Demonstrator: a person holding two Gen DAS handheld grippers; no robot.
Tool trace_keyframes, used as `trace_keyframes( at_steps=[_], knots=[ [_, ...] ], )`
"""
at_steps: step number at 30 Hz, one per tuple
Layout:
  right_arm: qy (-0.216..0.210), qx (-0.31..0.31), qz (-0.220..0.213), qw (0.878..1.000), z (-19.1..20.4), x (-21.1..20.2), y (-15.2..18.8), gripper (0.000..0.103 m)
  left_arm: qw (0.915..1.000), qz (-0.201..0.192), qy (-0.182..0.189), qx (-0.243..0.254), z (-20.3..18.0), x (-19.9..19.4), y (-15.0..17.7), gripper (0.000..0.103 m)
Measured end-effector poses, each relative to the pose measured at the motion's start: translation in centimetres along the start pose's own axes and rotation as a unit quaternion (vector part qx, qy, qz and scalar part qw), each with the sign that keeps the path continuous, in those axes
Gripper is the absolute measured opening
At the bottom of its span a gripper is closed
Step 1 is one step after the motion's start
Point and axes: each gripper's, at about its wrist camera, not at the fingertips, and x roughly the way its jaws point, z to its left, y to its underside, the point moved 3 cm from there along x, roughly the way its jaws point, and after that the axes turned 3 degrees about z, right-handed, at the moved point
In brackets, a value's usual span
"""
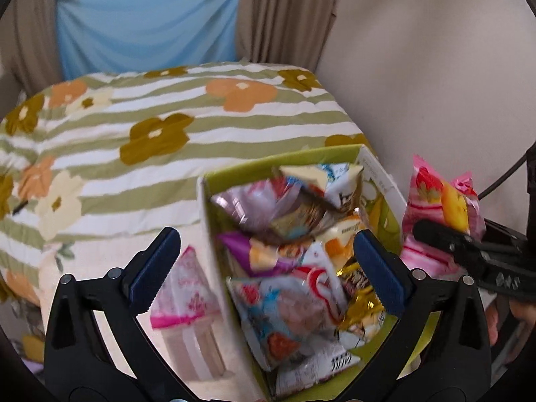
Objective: Organize snacks
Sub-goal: 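Drop both bags into the yellow box by opening both tools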
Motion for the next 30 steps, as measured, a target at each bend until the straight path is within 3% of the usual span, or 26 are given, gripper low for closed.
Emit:
trace_keyframes(
  at_steps=[4,12,14,16,18,23,30],
  knots=[
    [0.005,-0.016,0.009,1.000,-0.4,0.7,-0.2,0.062,0.9996,0.005,-0.011,-0.024,1.3,-0.7,2.0,0.102],
    [-0.002,-0.033,0.011,0.999,-0.6,2.5,-2.7,0.064,0.9981,-0.001,-0.034,-0.052,3.7,-2.0,2.9,0.102],
    [0.001,-0.038,0.011,0.999,-0.5,3.3,-2.9,0.070,0.9977,0.001,-0.038,-0.055,4.2,-2.2,3.1,0.102],
    [0.008,-0.039,0.015,0.999,-0.5,3.9,-2.7,0.090,0.9974,0.004,-0.041,-0.058,4.6,-2.3,3.5,0.102],
    [0.010,-0.037,0.009,0.999,-0.6,3.9,-2.3,0.099,0.9971,0.006,-0.044,-0.061,5.1,-2.6,4.0,0.102],
    [0.015,-0.041,-0.021,0.999,-0.7,2.8,-0.9,0.099,0.9969,0.015,-0.046,-0.062,5.9,-2.6,5.1,0.102],
    [0.015,-0.054,-0.029,0.998,0.9,1.0,-0.4,0.099,0.9974,0.011,-0.038,-0.060,7.3,-3.8,5.6,0.102]
  ],
)
